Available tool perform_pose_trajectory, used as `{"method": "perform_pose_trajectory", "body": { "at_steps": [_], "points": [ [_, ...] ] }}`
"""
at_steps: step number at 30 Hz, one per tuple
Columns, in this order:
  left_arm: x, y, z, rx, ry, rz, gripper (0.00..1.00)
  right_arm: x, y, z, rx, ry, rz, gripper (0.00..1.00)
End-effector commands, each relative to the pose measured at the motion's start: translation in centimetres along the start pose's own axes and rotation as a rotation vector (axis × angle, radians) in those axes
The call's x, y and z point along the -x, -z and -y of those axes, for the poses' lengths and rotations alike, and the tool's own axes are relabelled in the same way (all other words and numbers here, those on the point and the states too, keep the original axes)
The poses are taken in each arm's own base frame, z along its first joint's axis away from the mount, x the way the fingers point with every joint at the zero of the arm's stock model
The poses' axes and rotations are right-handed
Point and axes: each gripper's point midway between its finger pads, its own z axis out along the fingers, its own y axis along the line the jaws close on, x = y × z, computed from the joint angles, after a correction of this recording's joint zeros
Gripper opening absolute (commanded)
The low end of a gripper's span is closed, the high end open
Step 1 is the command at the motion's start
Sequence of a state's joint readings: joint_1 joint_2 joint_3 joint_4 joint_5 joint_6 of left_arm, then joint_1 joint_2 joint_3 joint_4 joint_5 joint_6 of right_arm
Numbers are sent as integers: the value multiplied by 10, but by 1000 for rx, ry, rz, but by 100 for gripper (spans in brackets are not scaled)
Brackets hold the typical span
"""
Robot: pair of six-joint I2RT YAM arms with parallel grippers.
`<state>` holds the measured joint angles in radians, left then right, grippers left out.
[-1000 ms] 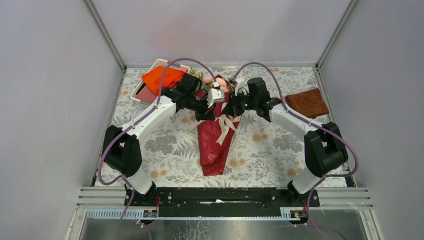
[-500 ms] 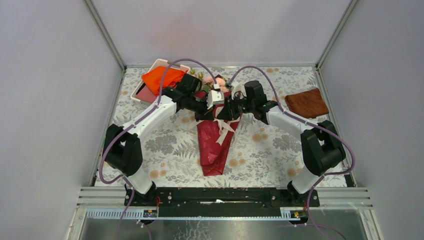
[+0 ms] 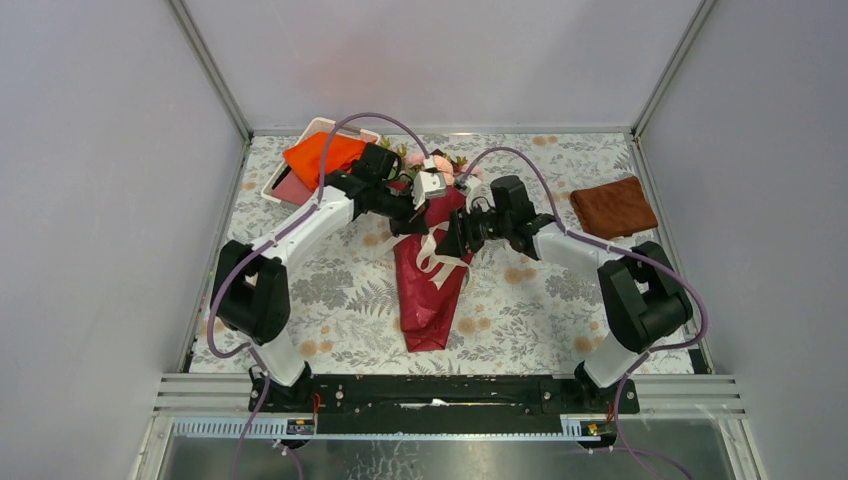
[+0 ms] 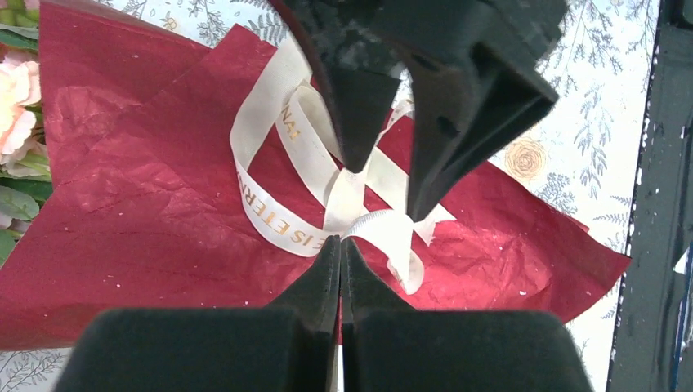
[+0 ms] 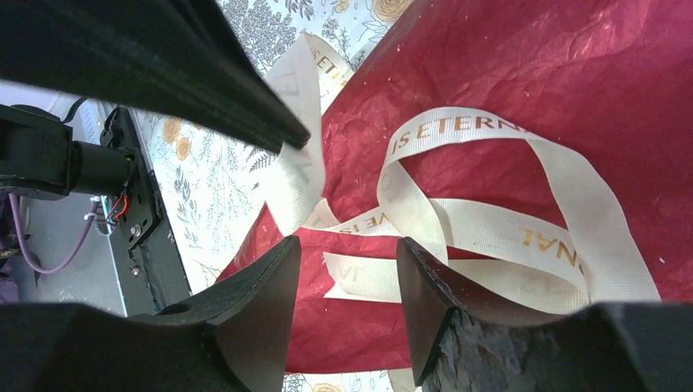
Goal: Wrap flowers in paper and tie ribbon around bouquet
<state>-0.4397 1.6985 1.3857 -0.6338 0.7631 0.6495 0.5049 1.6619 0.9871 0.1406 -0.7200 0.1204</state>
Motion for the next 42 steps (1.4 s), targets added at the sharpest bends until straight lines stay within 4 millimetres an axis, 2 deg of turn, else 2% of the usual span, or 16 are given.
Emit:
{"method": "perform_pose_trajectory", "body": {
  "at_steps": [1, 4, 7, 11, 14, 19, 24, 28, 35, 36, 37, 41, 42],
  "points": [
    [20, 8, -22, 57, 14, 70, 0, 28, 16, -11, -33, 92, 117, 55],
    [16, 16, -26, 82, 32, 71, 0, 27, 23, -2, -119, 87, 169, 55],
    [7, 22, -26, 106, 23, 54, 0, 28, 31, 25, -293, 28, 189, 56],
    [-9, 30, -30, 146, 30, 25, 0, 34, 32, 33, -341, -18, 179, 56],
    [-19, 44, -36, 176, 60, 21, 0, 34, 34, 40, -387, -49, 198, 56],
    [-57, 58, -39, 227, 53, -61, 0, 29, 40, 74, -566, -101, 176, 61],
    [-81, 53, -30, 213, 87, -103, 0, 29, 38, 107, -671, -18, 73, 66],
    [-84, 52, -26, 201, 117, -85, 0, 12, 22, 108, -586, 10, -58, 66],
    [-84, 55, -24, 201, 140, -65, 0, 6, 7, 102, -468, 82, -138, 64],
    [-85, 56, -24, 203, 143, -62, 0, 5, 6, 102, -460, 81, -145, 62],
    [-84, 57, -24, 204, 145, -58, 0, 3, 6, 104, -464, 73, -152, 55],
    [-81, 68, -28, 225, 193, -18, 0, 8, 22, 122, -555, 16, -111, 9],
    [-80, 75, -34, 247, 227, 3, 0, 11, 31, 128, -590, 1, -87, 2]
  ]
}}
